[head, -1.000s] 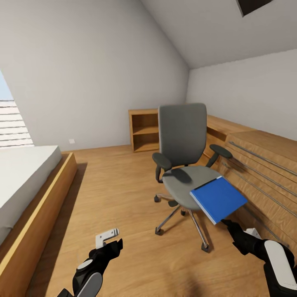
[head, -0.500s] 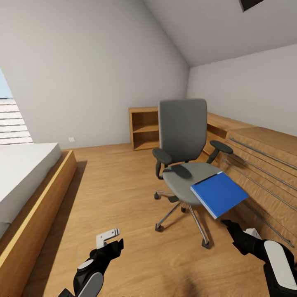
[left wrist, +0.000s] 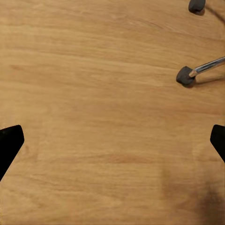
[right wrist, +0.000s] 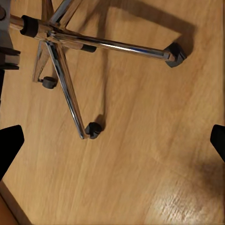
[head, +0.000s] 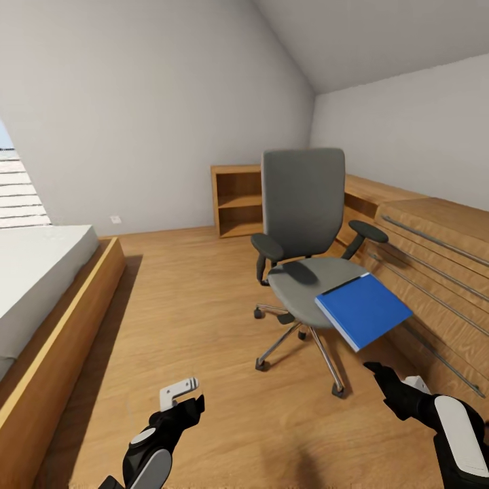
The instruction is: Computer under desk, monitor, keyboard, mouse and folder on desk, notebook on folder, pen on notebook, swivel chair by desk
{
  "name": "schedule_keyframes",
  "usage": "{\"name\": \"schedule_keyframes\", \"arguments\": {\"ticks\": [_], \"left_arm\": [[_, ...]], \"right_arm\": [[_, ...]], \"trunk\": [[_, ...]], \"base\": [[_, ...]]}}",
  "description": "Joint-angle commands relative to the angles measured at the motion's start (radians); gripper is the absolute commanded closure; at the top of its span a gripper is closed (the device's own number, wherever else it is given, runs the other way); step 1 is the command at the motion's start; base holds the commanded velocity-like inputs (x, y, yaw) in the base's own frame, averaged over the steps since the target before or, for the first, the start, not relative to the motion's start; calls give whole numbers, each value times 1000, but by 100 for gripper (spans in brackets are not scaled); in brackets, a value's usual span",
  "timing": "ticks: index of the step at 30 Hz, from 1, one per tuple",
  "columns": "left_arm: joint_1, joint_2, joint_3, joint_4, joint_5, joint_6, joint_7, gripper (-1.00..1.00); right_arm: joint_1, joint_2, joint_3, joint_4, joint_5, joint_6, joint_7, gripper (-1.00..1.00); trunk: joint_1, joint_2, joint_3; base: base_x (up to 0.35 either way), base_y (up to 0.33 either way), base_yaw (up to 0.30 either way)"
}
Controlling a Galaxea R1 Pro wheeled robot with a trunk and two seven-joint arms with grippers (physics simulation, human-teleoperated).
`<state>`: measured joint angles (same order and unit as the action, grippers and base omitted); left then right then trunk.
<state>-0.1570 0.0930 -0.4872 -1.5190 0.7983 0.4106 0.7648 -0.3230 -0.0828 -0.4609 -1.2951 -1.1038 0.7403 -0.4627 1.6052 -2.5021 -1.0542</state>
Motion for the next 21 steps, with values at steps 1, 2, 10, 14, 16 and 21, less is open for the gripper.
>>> {"name": "schedule_keyframes", "arguments": {"ticks": [1,2,10,14,16,21], "left_arm": [[-1,1,-2,-1,5,2,8,-100],[-1,1,-2,-1,5,2,8,-100],[-1,1,-2,-1,5,2,7,-100],[-1,1,-2,-1,5,2,7,-100],[-1,1,-2,-1,5,2,7,-100],[-1,1,-2,0,5,2,7,-100]], "right_arm": [[-1,0,-1,-1,-10,2,-10,-100],[-1,0,-1,-1,-10,2,-10,-100],[-1,0,-1,-1,-10,2,-10,-100],[-1,0,-1,-1,-10,2,-10,-100],[-1,0,-1,-1,-10,2,-10,-100],[-1,0,-1,-1,-9,2,-9,-100]], "trunk": [[0,-1,-5],[1,-1,-9],[4,-3,-40],[6,-4,-55],[7,-4,-63],[9,-5,-82]], "base": [[0,0,0],[0,0,0],[0,0,0],[0,0,0],[0,0,0],[0,0,0]]}}
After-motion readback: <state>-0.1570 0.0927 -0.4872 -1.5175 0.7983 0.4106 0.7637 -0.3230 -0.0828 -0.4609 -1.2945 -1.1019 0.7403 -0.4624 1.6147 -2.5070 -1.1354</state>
